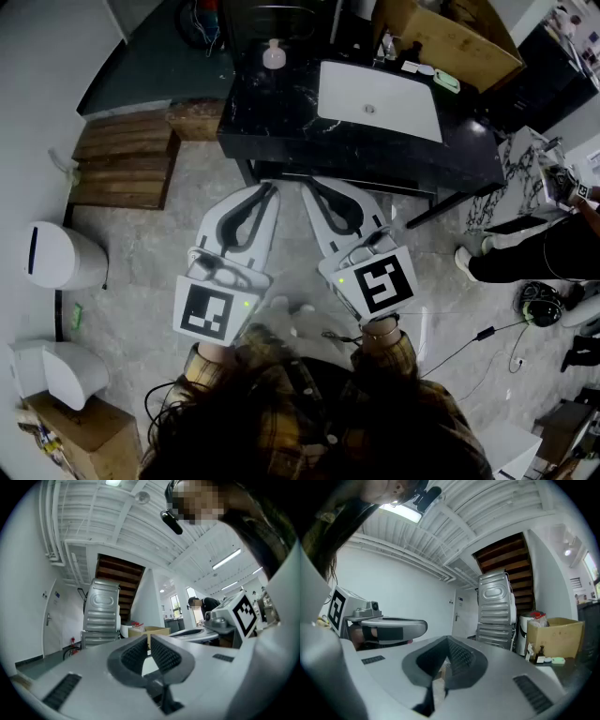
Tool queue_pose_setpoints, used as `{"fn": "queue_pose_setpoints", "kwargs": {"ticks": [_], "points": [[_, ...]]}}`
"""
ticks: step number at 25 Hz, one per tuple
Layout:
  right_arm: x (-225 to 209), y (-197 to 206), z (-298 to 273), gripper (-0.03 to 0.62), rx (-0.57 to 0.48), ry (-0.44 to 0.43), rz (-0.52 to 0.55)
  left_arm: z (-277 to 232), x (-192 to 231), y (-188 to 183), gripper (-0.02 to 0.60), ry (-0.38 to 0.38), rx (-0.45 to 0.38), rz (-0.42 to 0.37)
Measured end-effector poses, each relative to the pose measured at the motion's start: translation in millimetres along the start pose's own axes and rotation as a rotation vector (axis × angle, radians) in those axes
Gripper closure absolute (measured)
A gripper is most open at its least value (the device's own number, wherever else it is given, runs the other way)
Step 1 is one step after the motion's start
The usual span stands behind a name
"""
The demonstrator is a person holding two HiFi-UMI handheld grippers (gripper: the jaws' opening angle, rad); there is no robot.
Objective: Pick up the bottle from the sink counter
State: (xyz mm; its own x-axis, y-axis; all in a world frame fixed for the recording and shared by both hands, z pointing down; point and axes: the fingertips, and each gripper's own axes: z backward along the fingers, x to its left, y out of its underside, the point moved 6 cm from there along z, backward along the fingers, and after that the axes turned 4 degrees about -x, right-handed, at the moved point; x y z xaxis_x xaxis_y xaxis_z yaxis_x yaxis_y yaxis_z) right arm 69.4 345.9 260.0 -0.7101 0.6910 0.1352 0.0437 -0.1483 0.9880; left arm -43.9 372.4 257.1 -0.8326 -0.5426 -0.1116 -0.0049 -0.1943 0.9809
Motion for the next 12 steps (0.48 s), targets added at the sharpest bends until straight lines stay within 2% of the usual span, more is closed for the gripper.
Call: {"fn": "queue_pose_setpoints", "kwargs": {"ticks": [3, 12], "points": [[6.4, -4.9, -0.2, 0.577, -0.01, -0.004, 0.007, 4.3, -1.1, -5.7, 0.548, 0.005, -0.01, -0.025], [11.2, -7.0, 8.1, 0.577, -0.03, -0.016, 0.001, 9.3, -10.5, -8.8, 0.548, -0.005, -0.023, -0.018]]}}
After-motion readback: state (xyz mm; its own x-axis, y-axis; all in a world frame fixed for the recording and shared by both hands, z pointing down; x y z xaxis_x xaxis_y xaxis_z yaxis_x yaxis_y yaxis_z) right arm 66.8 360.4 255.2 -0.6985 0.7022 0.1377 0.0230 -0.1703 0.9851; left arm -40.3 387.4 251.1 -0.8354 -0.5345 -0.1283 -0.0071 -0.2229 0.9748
